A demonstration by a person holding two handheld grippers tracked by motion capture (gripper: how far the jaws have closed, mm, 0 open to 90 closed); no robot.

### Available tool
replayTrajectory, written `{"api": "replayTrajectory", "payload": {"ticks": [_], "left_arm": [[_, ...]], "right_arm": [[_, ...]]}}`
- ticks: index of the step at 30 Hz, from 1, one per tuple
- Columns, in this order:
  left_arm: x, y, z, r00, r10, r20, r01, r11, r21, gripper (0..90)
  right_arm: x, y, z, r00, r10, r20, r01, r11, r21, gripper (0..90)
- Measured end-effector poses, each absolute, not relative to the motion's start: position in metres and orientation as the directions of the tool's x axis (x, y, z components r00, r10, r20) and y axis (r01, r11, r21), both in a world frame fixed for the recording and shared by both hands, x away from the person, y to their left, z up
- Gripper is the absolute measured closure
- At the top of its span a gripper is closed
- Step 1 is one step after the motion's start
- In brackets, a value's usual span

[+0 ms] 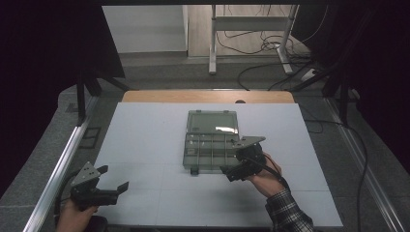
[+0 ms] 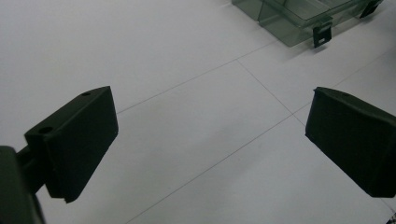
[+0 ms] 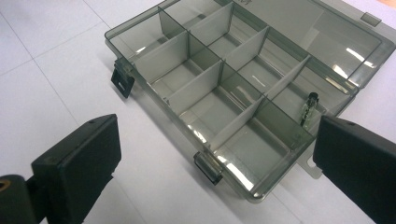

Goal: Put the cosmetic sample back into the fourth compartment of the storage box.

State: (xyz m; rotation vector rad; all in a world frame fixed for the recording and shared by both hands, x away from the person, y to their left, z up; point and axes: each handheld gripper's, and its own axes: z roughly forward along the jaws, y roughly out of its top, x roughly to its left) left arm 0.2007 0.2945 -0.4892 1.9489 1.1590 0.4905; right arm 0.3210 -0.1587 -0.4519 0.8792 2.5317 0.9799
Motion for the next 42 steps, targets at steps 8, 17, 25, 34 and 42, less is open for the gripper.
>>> {"api": "replayTrajectory", "payload": {"ticks": [8, 17, 25, 34, 42], "left_arm": [[0.201, 0.295, -0.489, 0.505, 0.860, -0.067, 0.551, -0.262, 0.792, 2.8], [0.200, 0.295, -0.489, 0.504, 0.861, -0.070, 0.552, -0.258, 0.793, 2.8], [0.200, 0.295, -0.489, 0.504, 0.861, -0.072, 0.552, -0.257, 0.793, 2.8], [0.200, 0.296, -0.489, 0.502, 0.862, -0.073, 0.552, -0.254, 0.794, 2.8], [0.200, 0.296, -0.489, 0.501, 0.862, -0.075, 0.553, -0.252, 0.794, 2.8]], "right_arm": [[0.314, -0.165, -0.451, -0.766, 0.642, -0.027, 0.454, 0.571, 0.684, 1.5], [0.308, -0.176, -0.451, -0.752, 0.658, -0.042, 0.443, 0.551, 0.707, 2.7], [0.300, -0.184, -0.451, -0.746, 0.664, -0.049, 0.439, 0.545, 0.714, 2.6], [0.291, -0.195, -0.450, -0.740, 0.671, -0.046, 0.442, 0.537, 0.719, 1.4], [0.284, -0.208, -0.451, -0.724, 0.689, -0.038, 0.456, 0.519, 0.723, 1.3]]}}
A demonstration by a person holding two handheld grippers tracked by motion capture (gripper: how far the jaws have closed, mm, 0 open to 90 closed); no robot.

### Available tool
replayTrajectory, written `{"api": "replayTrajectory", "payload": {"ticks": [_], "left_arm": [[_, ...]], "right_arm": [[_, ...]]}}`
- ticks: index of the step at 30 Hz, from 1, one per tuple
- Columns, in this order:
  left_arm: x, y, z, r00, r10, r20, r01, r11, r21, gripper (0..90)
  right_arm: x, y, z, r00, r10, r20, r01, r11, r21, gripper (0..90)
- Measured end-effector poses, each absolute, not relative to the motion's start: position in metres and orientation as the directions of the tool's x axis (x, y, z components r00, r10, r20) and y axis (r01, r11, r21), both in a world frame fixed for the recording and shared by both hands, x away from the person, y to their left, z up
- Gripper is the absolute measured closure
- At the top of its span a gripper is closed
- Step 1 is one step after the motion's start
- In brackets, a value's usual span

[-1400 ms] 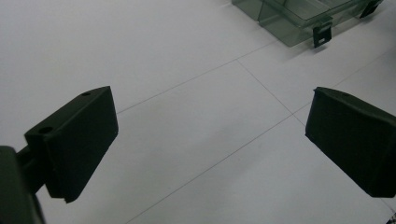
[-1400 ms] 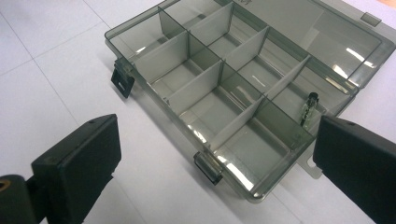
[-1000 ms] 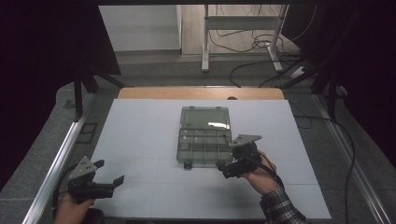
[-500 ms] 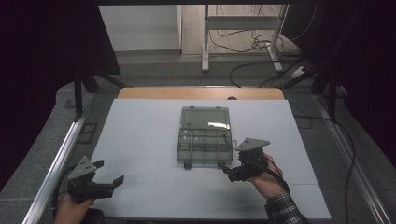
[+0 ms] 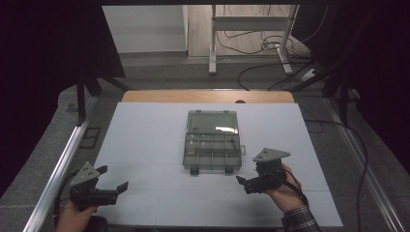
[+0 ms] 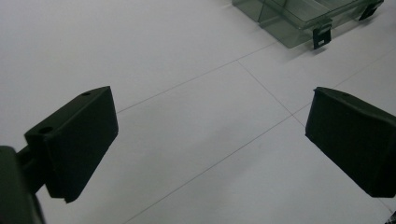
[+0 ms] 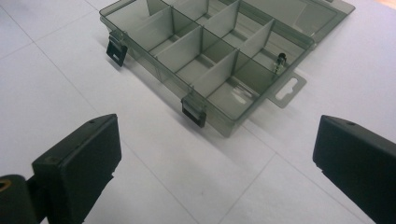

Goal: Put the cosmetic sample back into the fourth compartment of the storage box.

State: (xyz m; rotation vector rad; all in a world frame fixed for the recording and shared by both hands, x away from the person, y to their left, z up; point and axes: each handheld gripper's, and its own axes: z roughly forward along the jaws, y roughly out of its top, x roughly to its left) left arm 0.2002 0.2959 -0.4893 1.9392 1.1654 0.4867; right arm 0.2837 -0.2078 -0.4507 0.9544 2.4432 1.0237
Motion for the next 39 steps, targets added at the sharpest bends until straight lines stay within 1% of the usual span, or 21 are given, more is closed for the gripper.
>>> {"api": "replayTrajectory", "payload": {"ticks": [20, 27, 33, 39], "left_arm": [[0.200, 0.296, -0.489, 0.499, 0.863, -0.078, 0.556, -0.249, 0.793, 2.8], [0.201, 0.296, -0.489, 0.499, 0.863, -0.078, 0.556, -0.250, 0.793, 2.8], [0.200, 0.296, -0.489, 0.497, 0.864, -0.079, 0.555, -0.248, 0.794, 2.8], [0.200, 0.298, -0.490, 0.492, 0.865, -0.098, 0.558, -0.227, 0.799, 2.8]], "right_arm": [[0.264, -0.237, -0.448, -0.688, 0.725, -0.037, 0.468, 0.482, 0.740, 2.5], [0.255, -0.245, -0.448, -0.687, 0.724, -0.063, 0.452, 0.494, 0.743, 2.8], [0.250, -0.257, -0.447, -0.664, 0.746, -0.058, 0.463, 0.471, 0.751, 2.7], [0.245, -0.269, -0.448, -0.628, 0.777, -0.053, 0.480, 0.440, 0.759, 1.3]]}}
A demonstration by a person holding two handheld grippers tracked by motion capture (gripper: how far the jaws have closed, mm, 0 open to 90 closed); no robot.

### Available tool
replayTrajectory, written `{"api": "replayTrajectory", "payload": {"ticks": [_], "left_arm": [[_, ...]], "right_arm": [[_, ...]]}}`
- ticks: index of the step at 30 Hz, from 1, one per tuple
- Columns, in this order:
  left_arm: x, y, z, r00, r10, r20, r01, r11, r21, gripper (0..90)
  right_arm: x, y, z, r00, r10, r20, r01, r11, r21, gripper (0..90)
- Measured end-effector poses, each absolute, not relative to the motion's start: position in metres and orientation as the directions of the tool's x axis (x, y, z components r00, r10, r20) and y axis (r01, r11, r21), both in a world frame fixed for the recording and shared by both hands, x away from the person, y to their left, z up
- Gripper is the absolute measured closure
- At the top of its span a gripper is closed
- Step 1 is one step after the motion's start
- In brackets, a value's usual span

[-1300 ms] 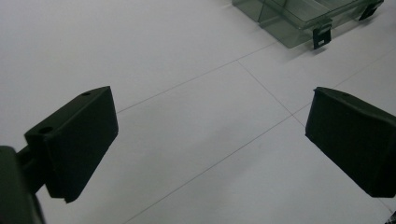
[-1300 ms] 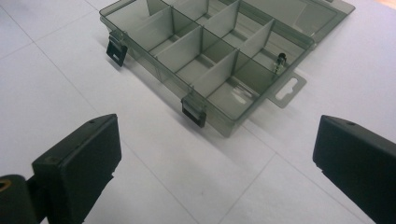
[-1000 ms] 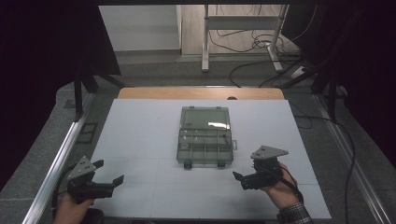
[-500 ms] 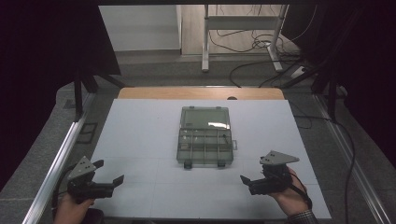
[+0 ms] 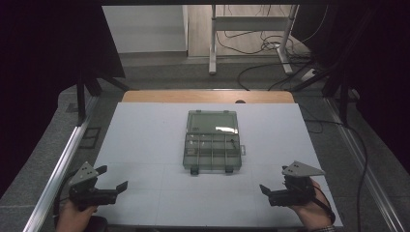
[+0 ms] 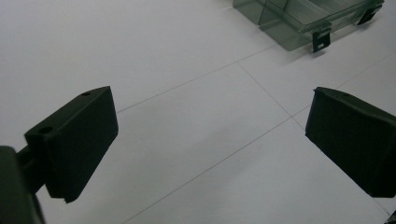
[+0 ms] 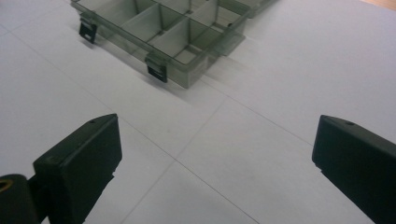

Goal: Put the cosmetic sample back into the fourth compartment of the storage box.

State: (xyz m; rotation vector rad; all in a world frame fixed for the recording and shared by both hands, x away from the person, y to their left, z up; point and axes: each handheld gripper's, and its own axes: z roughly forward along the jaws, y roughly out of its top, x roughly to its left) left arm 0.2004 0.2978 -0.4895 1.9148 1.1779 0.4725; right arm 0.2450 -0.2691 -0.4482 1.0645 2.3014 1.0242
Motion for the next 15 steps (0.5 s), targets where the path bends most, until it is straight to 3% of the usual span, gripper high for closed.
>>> {"api": "replayTrajectory", "payload": {"ticks": [15], "left_arm": [[0.200, 0.298, -0.490, 0.490, 0.867, -0.094, 0.560, -0.230, 0.796, 2.8]], "right_arm": [[0.233, -0.292, -0.463, -0.562, 0.827, -0.017, 0.531, 0.376, 0.760, 0.3]]}}
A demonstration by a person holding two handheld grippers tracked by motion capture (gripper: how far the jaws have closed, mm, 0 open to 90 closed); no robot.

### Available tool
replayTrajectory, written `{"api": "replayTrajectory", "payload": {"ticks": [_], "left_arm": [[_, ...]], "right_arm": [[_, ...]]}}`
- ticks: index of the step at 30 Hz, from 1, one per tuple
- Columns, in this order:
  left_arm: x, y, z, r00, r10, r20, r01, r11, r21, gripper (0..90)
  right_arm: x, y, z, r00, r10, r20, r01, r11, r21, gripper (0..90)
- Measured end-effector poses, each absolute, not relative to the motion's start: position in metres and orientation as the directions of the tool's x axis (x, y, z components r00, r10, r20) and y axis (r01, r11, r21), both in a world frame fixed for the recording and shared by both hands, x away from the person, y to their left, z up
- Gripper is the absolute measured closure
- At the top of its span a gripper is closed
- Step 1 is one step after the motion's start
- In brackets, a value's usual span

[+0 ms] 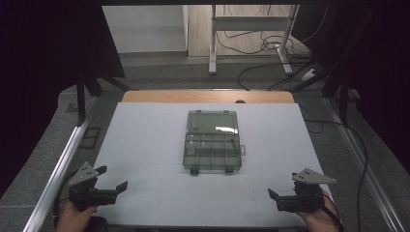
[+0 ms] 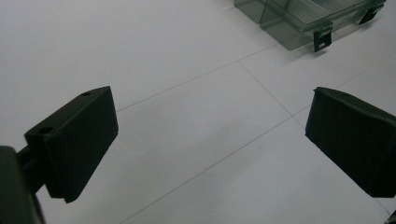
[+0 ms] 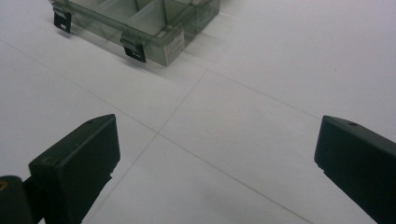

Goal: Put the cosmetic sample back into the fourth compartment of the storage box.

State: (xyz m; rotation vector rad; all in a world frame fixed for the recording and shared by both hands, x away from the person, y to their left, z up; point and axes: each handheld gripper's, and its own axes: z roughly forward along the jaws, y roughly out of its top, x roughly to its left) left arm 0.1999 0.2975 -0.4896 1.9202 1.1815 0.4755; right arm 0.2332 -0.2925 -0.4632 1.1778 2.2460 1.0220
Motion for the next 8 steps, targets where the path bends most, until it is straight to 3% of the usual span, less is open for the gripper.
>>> {"api": "replayTrajectory", "payload": {"ticks": [8], "left_arm": [[0.2004, 0.2968, -0.4895, 0.490, 0.867, -0.092, 0.561, -0.233, 0.795, 2.8]], "right_arm": [[0.2324, -0.2958, -0.4676, -0.556, 0.831, -0.012, 0.545, 0.375, 0.750, 0.4]]}}
